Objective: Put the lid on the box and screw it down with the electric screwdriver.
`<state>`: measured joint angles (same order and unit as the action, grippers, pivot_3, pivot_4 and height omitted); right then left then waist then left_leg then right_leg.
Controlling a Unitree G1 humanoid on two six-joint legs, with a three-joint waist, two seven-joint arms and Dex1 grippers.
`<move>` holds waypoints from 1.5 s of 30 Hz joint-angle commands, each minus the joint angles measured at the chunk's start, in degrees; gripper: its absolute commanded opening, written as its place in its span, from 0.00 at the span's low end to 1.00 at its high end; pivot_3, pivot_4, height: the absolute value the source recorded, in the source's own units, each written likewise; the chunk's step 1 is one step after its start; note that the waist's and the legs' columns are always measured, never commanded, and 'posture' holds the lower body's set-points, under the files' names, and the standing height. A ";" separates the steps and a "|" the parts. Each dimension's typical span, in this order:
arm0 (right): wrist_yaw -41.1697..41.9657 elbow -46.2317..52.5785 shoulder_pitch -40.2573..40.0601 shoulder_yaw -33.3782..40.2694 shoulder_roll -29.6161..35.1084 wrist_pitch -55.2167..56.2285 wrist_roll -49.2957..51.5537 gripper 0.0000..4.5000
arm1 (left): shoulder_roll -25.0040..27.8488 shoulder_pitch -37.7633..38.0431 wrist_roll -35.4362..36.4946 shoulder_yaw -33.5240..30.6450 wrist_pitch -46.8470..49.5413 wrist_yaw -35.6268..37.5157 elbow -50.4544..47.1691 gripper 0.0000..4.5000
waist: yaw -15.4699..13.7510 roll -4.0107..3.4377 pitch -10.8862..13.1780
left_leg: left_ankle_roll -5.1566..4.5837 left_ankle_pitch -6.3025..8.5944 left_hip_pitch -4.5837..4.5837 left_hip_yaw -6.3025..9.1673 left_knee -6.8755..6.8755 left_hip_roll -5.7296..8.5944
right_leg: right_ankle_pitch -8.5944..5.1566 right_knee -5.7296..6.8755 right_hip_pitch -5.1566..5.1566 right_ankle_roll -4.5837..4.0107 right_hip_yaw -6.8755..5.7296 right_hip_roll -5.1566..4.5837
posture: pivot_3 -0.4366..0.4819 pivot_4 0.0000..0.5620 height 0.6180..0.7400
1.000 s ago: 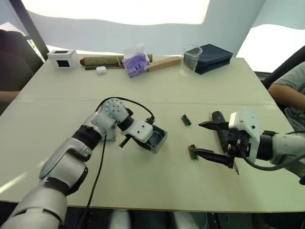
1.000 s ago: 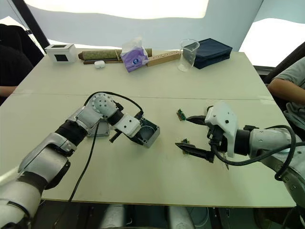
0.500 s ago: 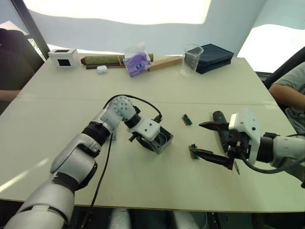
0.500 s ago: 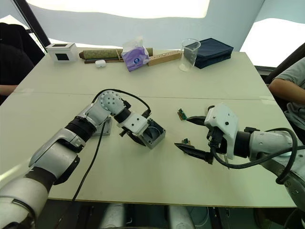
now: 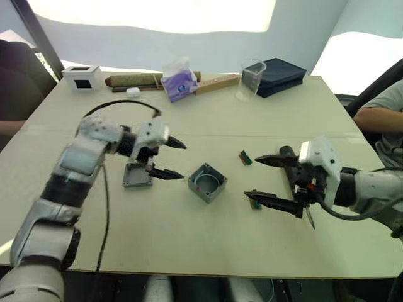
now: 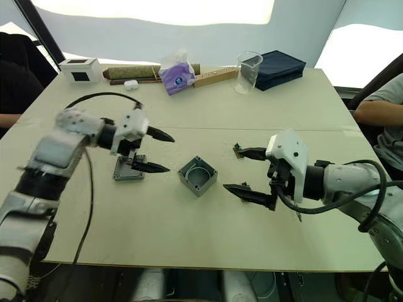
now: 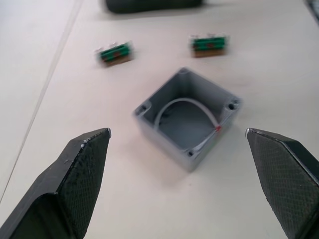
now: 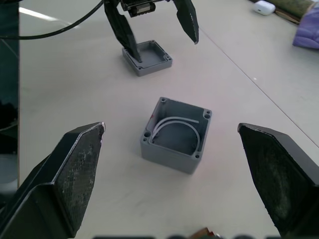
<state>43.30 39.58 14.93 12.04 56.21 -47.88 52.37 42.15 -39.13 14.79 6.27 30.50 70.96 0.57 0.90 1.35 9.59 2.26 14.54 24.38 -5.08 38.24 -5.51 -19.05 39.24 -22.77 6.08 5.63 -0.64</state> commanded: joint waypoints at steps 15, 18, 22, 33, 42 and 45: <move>10.73 -8.86 12.17 -9.66 -2.13 4.22 -5.05 1.00 | -15.60 21.29 -5.43 -25.59 42.70 -49.11 -33.64 0.99 | -0.25 0.04 0.01 | 0.04 -0.02 0.01 0.09 0.01 0.08 | 0.01 0.02 0.03 -0.01 -0.03 -0.05 | 0.48 0.27 1.00; 11.54 -9.33 12.54 -9.86 -2.11 4.36 -5.64 1.00 | -18.94 22.54 -5.23 -27.03 42.12 -52.20 -31.83 0.99 | -0.18 0.03 0.00 | 0.04 -0.02 -0.01 0.11 0.01 0.09 | 0.01 0.01 0.05 -0.01 -0.03 -0.06 | 0.48 0.27 1.00; 11.68 -8.96 12.51 -9.49 -2.07 3.83 -5.75 1.00 | -21.29 22.11 -4.42 -27.62 40.05 -53.89 -26.20 0.99 | -0.15 0.03 0.00 | 0.04 -0.02 -0.01 0.13 0.00 0.09 | 0.01 0.02 0.05 -0.01 -0.04 -0.04 | 0.48 0.27 1.00; 9.58 -6.11 9.59 -6.68 -1.56 2.08 -4.85 1.00 | -21.20 21.25 -3.06 -26.80 35.61 -55.71 -16.86 0.94 | -0.12 0.00 -0.02 | 0.05 -0.02 -0.05 0.12 -0.01 0.09 | 0.01 0.02 0.08 -0.01 -0.03 -0.04 | 0.48 0.27 1.00; 8.56 -4.74 8.43 -5.09 -1.36 0.69 -4.20 1.00 | -19.83 18.81 -1.80 -25.64 34.73 -55.83 -13.36 0.25 | -0.14 0.00 -0.02 | 0.05 -0.03 -0.08 0.12 0.00 0.11 | 0.01 0.02 0.13 -0.01 -0.04 -0.05 | 0.48 0.27 1.00; 8.25 -4.51 8.20 -4.67 -1.26 0.27 -3.83 1.00 | -19.50 18.14 -1.29 -25.85 34.84 -56.13 -12.74 0.02 | -0.12 0.00 -0.02 | 0.05 -0.03 -0.08 0.12 -0.01 0.11 | 0.01 0.02 0.13 -0.01 -0.04 -0.04 | 0.48 0.27 1.00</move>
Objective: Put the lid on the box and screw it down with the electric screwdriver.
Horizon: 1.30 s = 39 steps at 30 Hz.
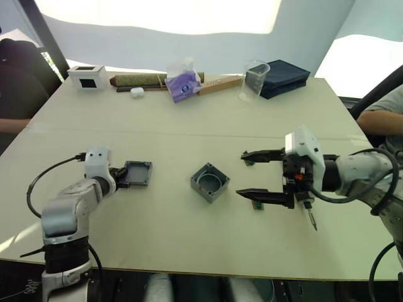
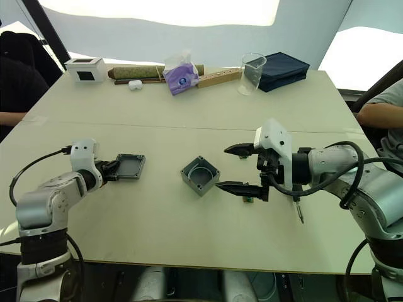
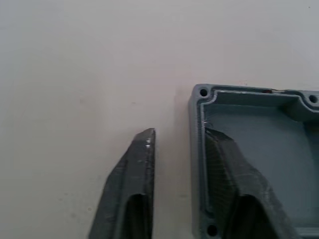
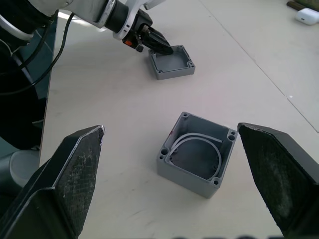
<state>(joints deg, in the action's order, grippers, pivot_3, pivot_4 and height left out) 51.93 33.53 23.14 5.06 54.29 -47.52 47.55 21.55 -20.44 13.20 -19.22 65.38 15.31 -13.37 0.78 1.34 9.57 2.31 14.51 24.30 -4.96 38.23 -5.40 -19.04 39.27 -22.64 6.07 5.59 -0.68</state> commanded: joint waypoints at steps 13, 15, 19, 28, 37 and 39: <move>-24.71 -3.58 1.64 6.54 -10.19 -15.62 23.18 1.00 | -2.86 -10.41 13.21 4.29 -16.30 12.48 -7.43 0.02 | 0.27 0.08 -0.01 | 0.22 -0.12 0.13 0.00 -0.03 0.04 | 0.01 -0.07 0.01 0.01 -0.05 -0.03 | 0.48 0.27 1.00; -34.12 -6.18 2.91 6.66 -13.81 -16.52 31.01 1.00 | -2.91 -11.54 13.04 6.67 -19.49 13.96 -6.09 0.02 | 0.54 0.04 -0.03 | 0.23 -0.13 0.04 -0.04 -0.11 0.03 | 0.01 -0.04 0.00 0.01 0.03 0.02 | 0.48 0.27 1.00; -53.39 -10.87 4.86 4.51 -18.93 -12.67 47.12 1.00 | -3.10 -12.46 12.60 10.61 -24.30 16.13 -4.49 0.02 | 0.44 0.04 -0.03 | 0.26 -0.15 0.10 -0.01 -0.12 0.01 | 0.01 -0.01 -0.08 -0.01 0.02 0.07 | 0.48 0.27 1.00; -73.65 -9.59 5.77 -2.98 -26.01 -2.45 59.59 1.00 | -4.58 -12.01 10.83 16.05 -30.71 15.52 -3.07 0.02 | 0.33 0.05 -0.02 | 0.26 -0.15 0.17 -0.02 -0.11 0.02 | 0.01 -0.06 -0.10 0.01 0.02 0.03 | 0.48 0.27 1.00; -76.57 -8.53 6.17 -5.72 -28.09 1.25 58.12 0.94 | -4.29 -10.88 11.01 17.37 -31.68 15.08 -3.66 0.01 | 0.37 0.05 -0.02 | 0.26 -0.15 0.17 -0.02 -0.12 0.00 | 0.01 -0.05 -0.12 0.01 0.02 0.05 | 0.48 0.27 1.00; -76.20 -8.32 6.12 -5.78 -27.85 1.41 57.27 0.84 | -3.97 -10.38 11.25 17.44 -31.45 14.99 -4.20 0.00 | 0.36 0.05 -0.02 | 0.26 -0.15 0.18 -0.02 -0.12 0.00 | 0.01 -0.05 -0.12 0.01 0.02 0.05 | 0.48 0.27 1.00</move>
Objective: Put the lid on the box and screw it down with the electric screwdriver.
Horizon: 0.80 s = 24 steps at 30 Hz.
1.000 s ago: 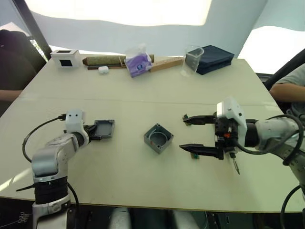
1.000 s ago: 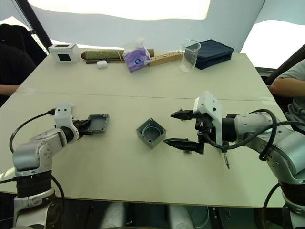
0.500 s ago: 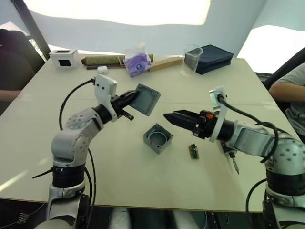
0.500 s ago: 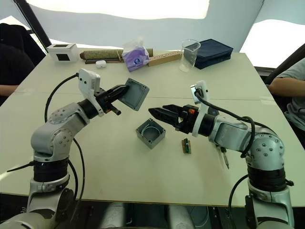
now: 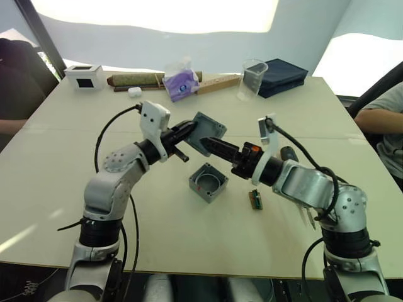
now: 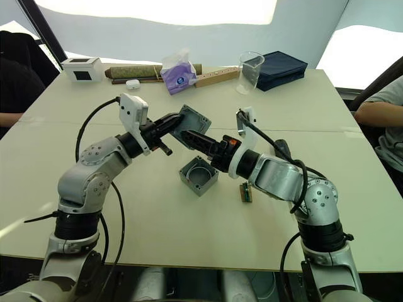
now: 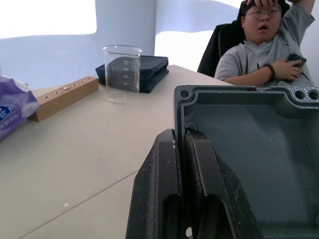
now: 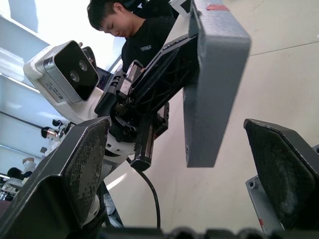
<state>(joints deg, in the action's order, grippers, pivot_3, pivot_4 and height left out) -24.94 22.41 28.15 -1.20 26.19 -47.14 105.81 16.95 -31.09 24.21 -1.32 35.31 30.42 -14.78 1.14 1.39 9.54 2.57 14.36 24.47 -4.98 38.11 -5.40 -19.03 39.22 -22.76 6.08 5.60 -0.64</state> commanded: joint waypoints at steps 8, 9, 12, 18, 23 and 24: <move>1.64 3.20 0.95 0.68 0.09 1.63 -2.18 0.17 | 1.96 2.57 1.03 -0.62 -0.80 -0.13 -4.58 0.00 | 0.00 0.00 0.00 | 0.00 0.00 0.01 0.00 -0.02 -0.01 | 0.00 0.00 -0.02 0.00 0.00 0.00 | 0.48 0.27 1.00; 1.89 3.17 1.09 0.82 0.10 1.67 -2.43 0.08 | 2.22 2.67 0.97 -0.61 -0.82 -0.11 -4.58 0.00 | 0.00 0.00 0.00 | 0.00 0.00 0.01 -0.01 -0.02 -0.01 | 0.00 0.00 -0.02 -0.01 0.00 0.00 | 0.48 0.27 1.00; 2.58 2.70 1.76 1.32 0.56 1.67 -2.73 0.04 | 3.14 2.77 1.18 -0.61 -0.22 0.10 -4.34 0.00 | 0.00 0.00 0.00 | 0.00 0.00 0.01 0.00 -0.02 -0.01 | 0.00 0.00 -0.02 -0.01 0.00 0.01 | 0.48 0.27 1.00; 13.74 5.56 4.56 -0.15 9.05 -2.51 -16.73 0.04 | 8.05 1.57 5.03 -1.92 3.13 5.00 -2.88 0.33 | 0.00 -0.02 0.01 | 0.00 0.00 0.01 -0.01 -0.02 -0.01 | -0.01 0.00 -0.04 -0.01 0.00 0.00 | 0.48 0.27 1.00; 36.80 11.05 2.53 -14.51 25.52 9.23 -57.40 0.04 | 18.09 -0.19 15.13 -6.00 9.81 18.13 -0.69 0.81 | -0.02 -0.09 0.08 | -0.01 0.00 0.06 0.05 -0.18 -0.02 | -0.05 -0.04 -0.24 -0.09 0.01 0.03 | 0.48 0.27 1.00; 39.38 10.57 1.40 -17.58 27.74 15.86 -67.55 0.04 | 21.68 -0.35 16.58 -6.34 10.95 22.45 0.45 0.91 | 0.04 -0.09 0.08 | -0.01 0.00 0.07 0.04 -0.22 -0.02 | -0.07 -0.04 -0.29 -0.12 0.01 0.03 | 0.48 0.27 1.00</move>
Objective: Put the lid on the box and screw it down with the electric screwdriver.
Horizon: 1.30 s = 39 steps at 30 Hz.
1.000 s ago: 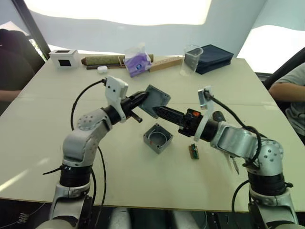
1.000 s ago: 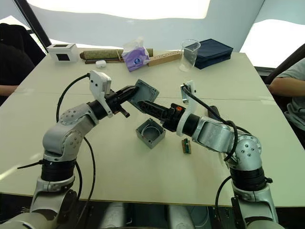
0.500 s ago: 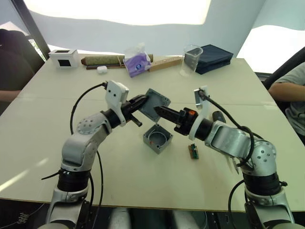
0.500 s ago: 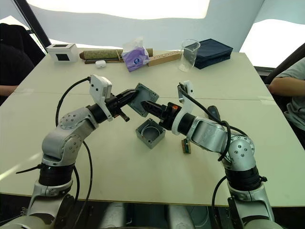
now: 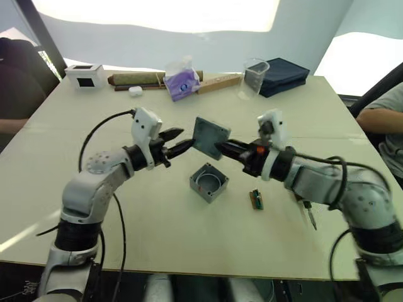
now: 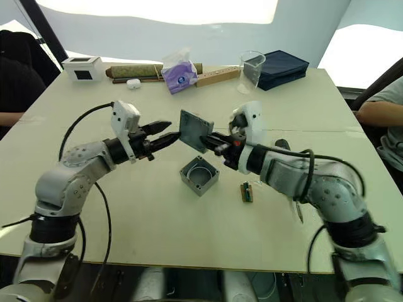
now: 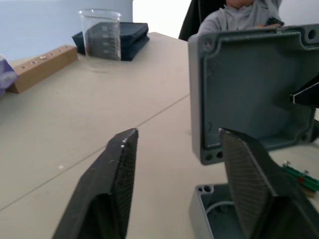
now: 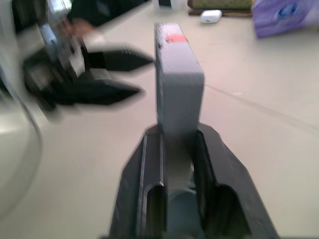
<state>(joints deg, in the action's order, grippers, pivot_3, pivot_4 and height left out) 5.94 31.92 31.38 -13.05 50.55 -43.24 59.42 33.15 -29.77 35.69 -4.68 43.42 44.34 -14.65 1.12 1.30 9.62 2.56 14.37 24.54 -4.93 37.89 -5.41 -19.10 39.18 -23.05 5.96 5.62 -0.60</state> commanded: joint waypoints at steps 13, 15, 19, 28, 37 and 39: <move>5.28 -9.32 -11.75 -12.26 3.69 58.25 -91.43 0.04 | 20.63 -7.85 -6.03 6.19 -12.63 34.38 16.30 0.98 | -0.24 0.01 0.02 | 0.02 -0.01 0.07 -0.39 0.05 0.02 | -0.11 0.01 -0.20 -0.18 0.10 -0.05 | 0.48 0.27 1.00; 2.94 -10.40 -13.05 -11.48 1.21 57.64 -97.77 0.04 | 20.95 -9.13 -7.06 6.98 -13.84 36.67 18.15 0.98 | -0.15 0.01 0.02 | 0.03 -0.02 0.08 -0.45 0.04 0.02 | -0.09 0.04 -0.23 -0.15 0.15 -0.04 | 0.48 0.27 1.00; 2.54 -10.01 -16.31 -9.49 -3.56 53.12 -105.65 0.04 | 20.63 -11.28 -8.84 7.80 -15.53 39.30 21.30 0.98 | 0.00 0.01 0.02 | 0.30 -0.17 0.08 -0.51 0.05 0.00 | -0.03 0.14 -0.29 -0.03 0.22 -0.02 | 0.48 0.27 1.00; 0.93 -7.06 -24.59 -9.05 -10.45 51.71 -118.20 0.04 | 19.56 -13.40 -11.16 8.53 -16.33 41.52 23.48 0.98 | -0.13 0.01 0.01 | 0.43 -0.24 0.08 -0.54 0.05 0.00 | -0.02 0.16 -0.27 -0.02 0.23 -0.02 | 0.48 0.27 1.00; 0.20 -7.96 -25.79 -8.92 -15.75 51.63 -124.33 0.04 | 19.56 -12.90 -11.51 8.17 -14.93 42.00 22.27 0.98 | -0.04 0.02 0.01 | 0.43 -0.25 0.07 -0.53 0.09 0.01 | -0.02 0.22 -0.25 -0.01 0.23 -0.03 | 0.48 0.27 1.00; 0.25 -8.31 -25.41 -9.16 -16.80 51.62 -125.25 0.04 | 19.62 -12.82 -11.40 8.19 -14.44 41.92 21.88 0.98 | -0.05 0.02 0.01 | 0.43 -0.25 0.07 -0.53 0.10 0.01 | -0.02 0.22 -0.25 -0.01 0.23 -0.03 | 0.48 0.27 1.00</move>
<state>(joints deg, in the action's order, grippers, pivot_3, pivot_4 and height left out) 7.33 22.23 5.10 -23.28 34.61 8.43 -64.89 52.30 -41.43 24.25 3.88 28.58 86.10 8.81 1.07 1.33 9.63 2.99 14.12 24.61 -5.46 37.99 -5.41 -19.11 39.41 -23.30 5.95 5.84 -0.63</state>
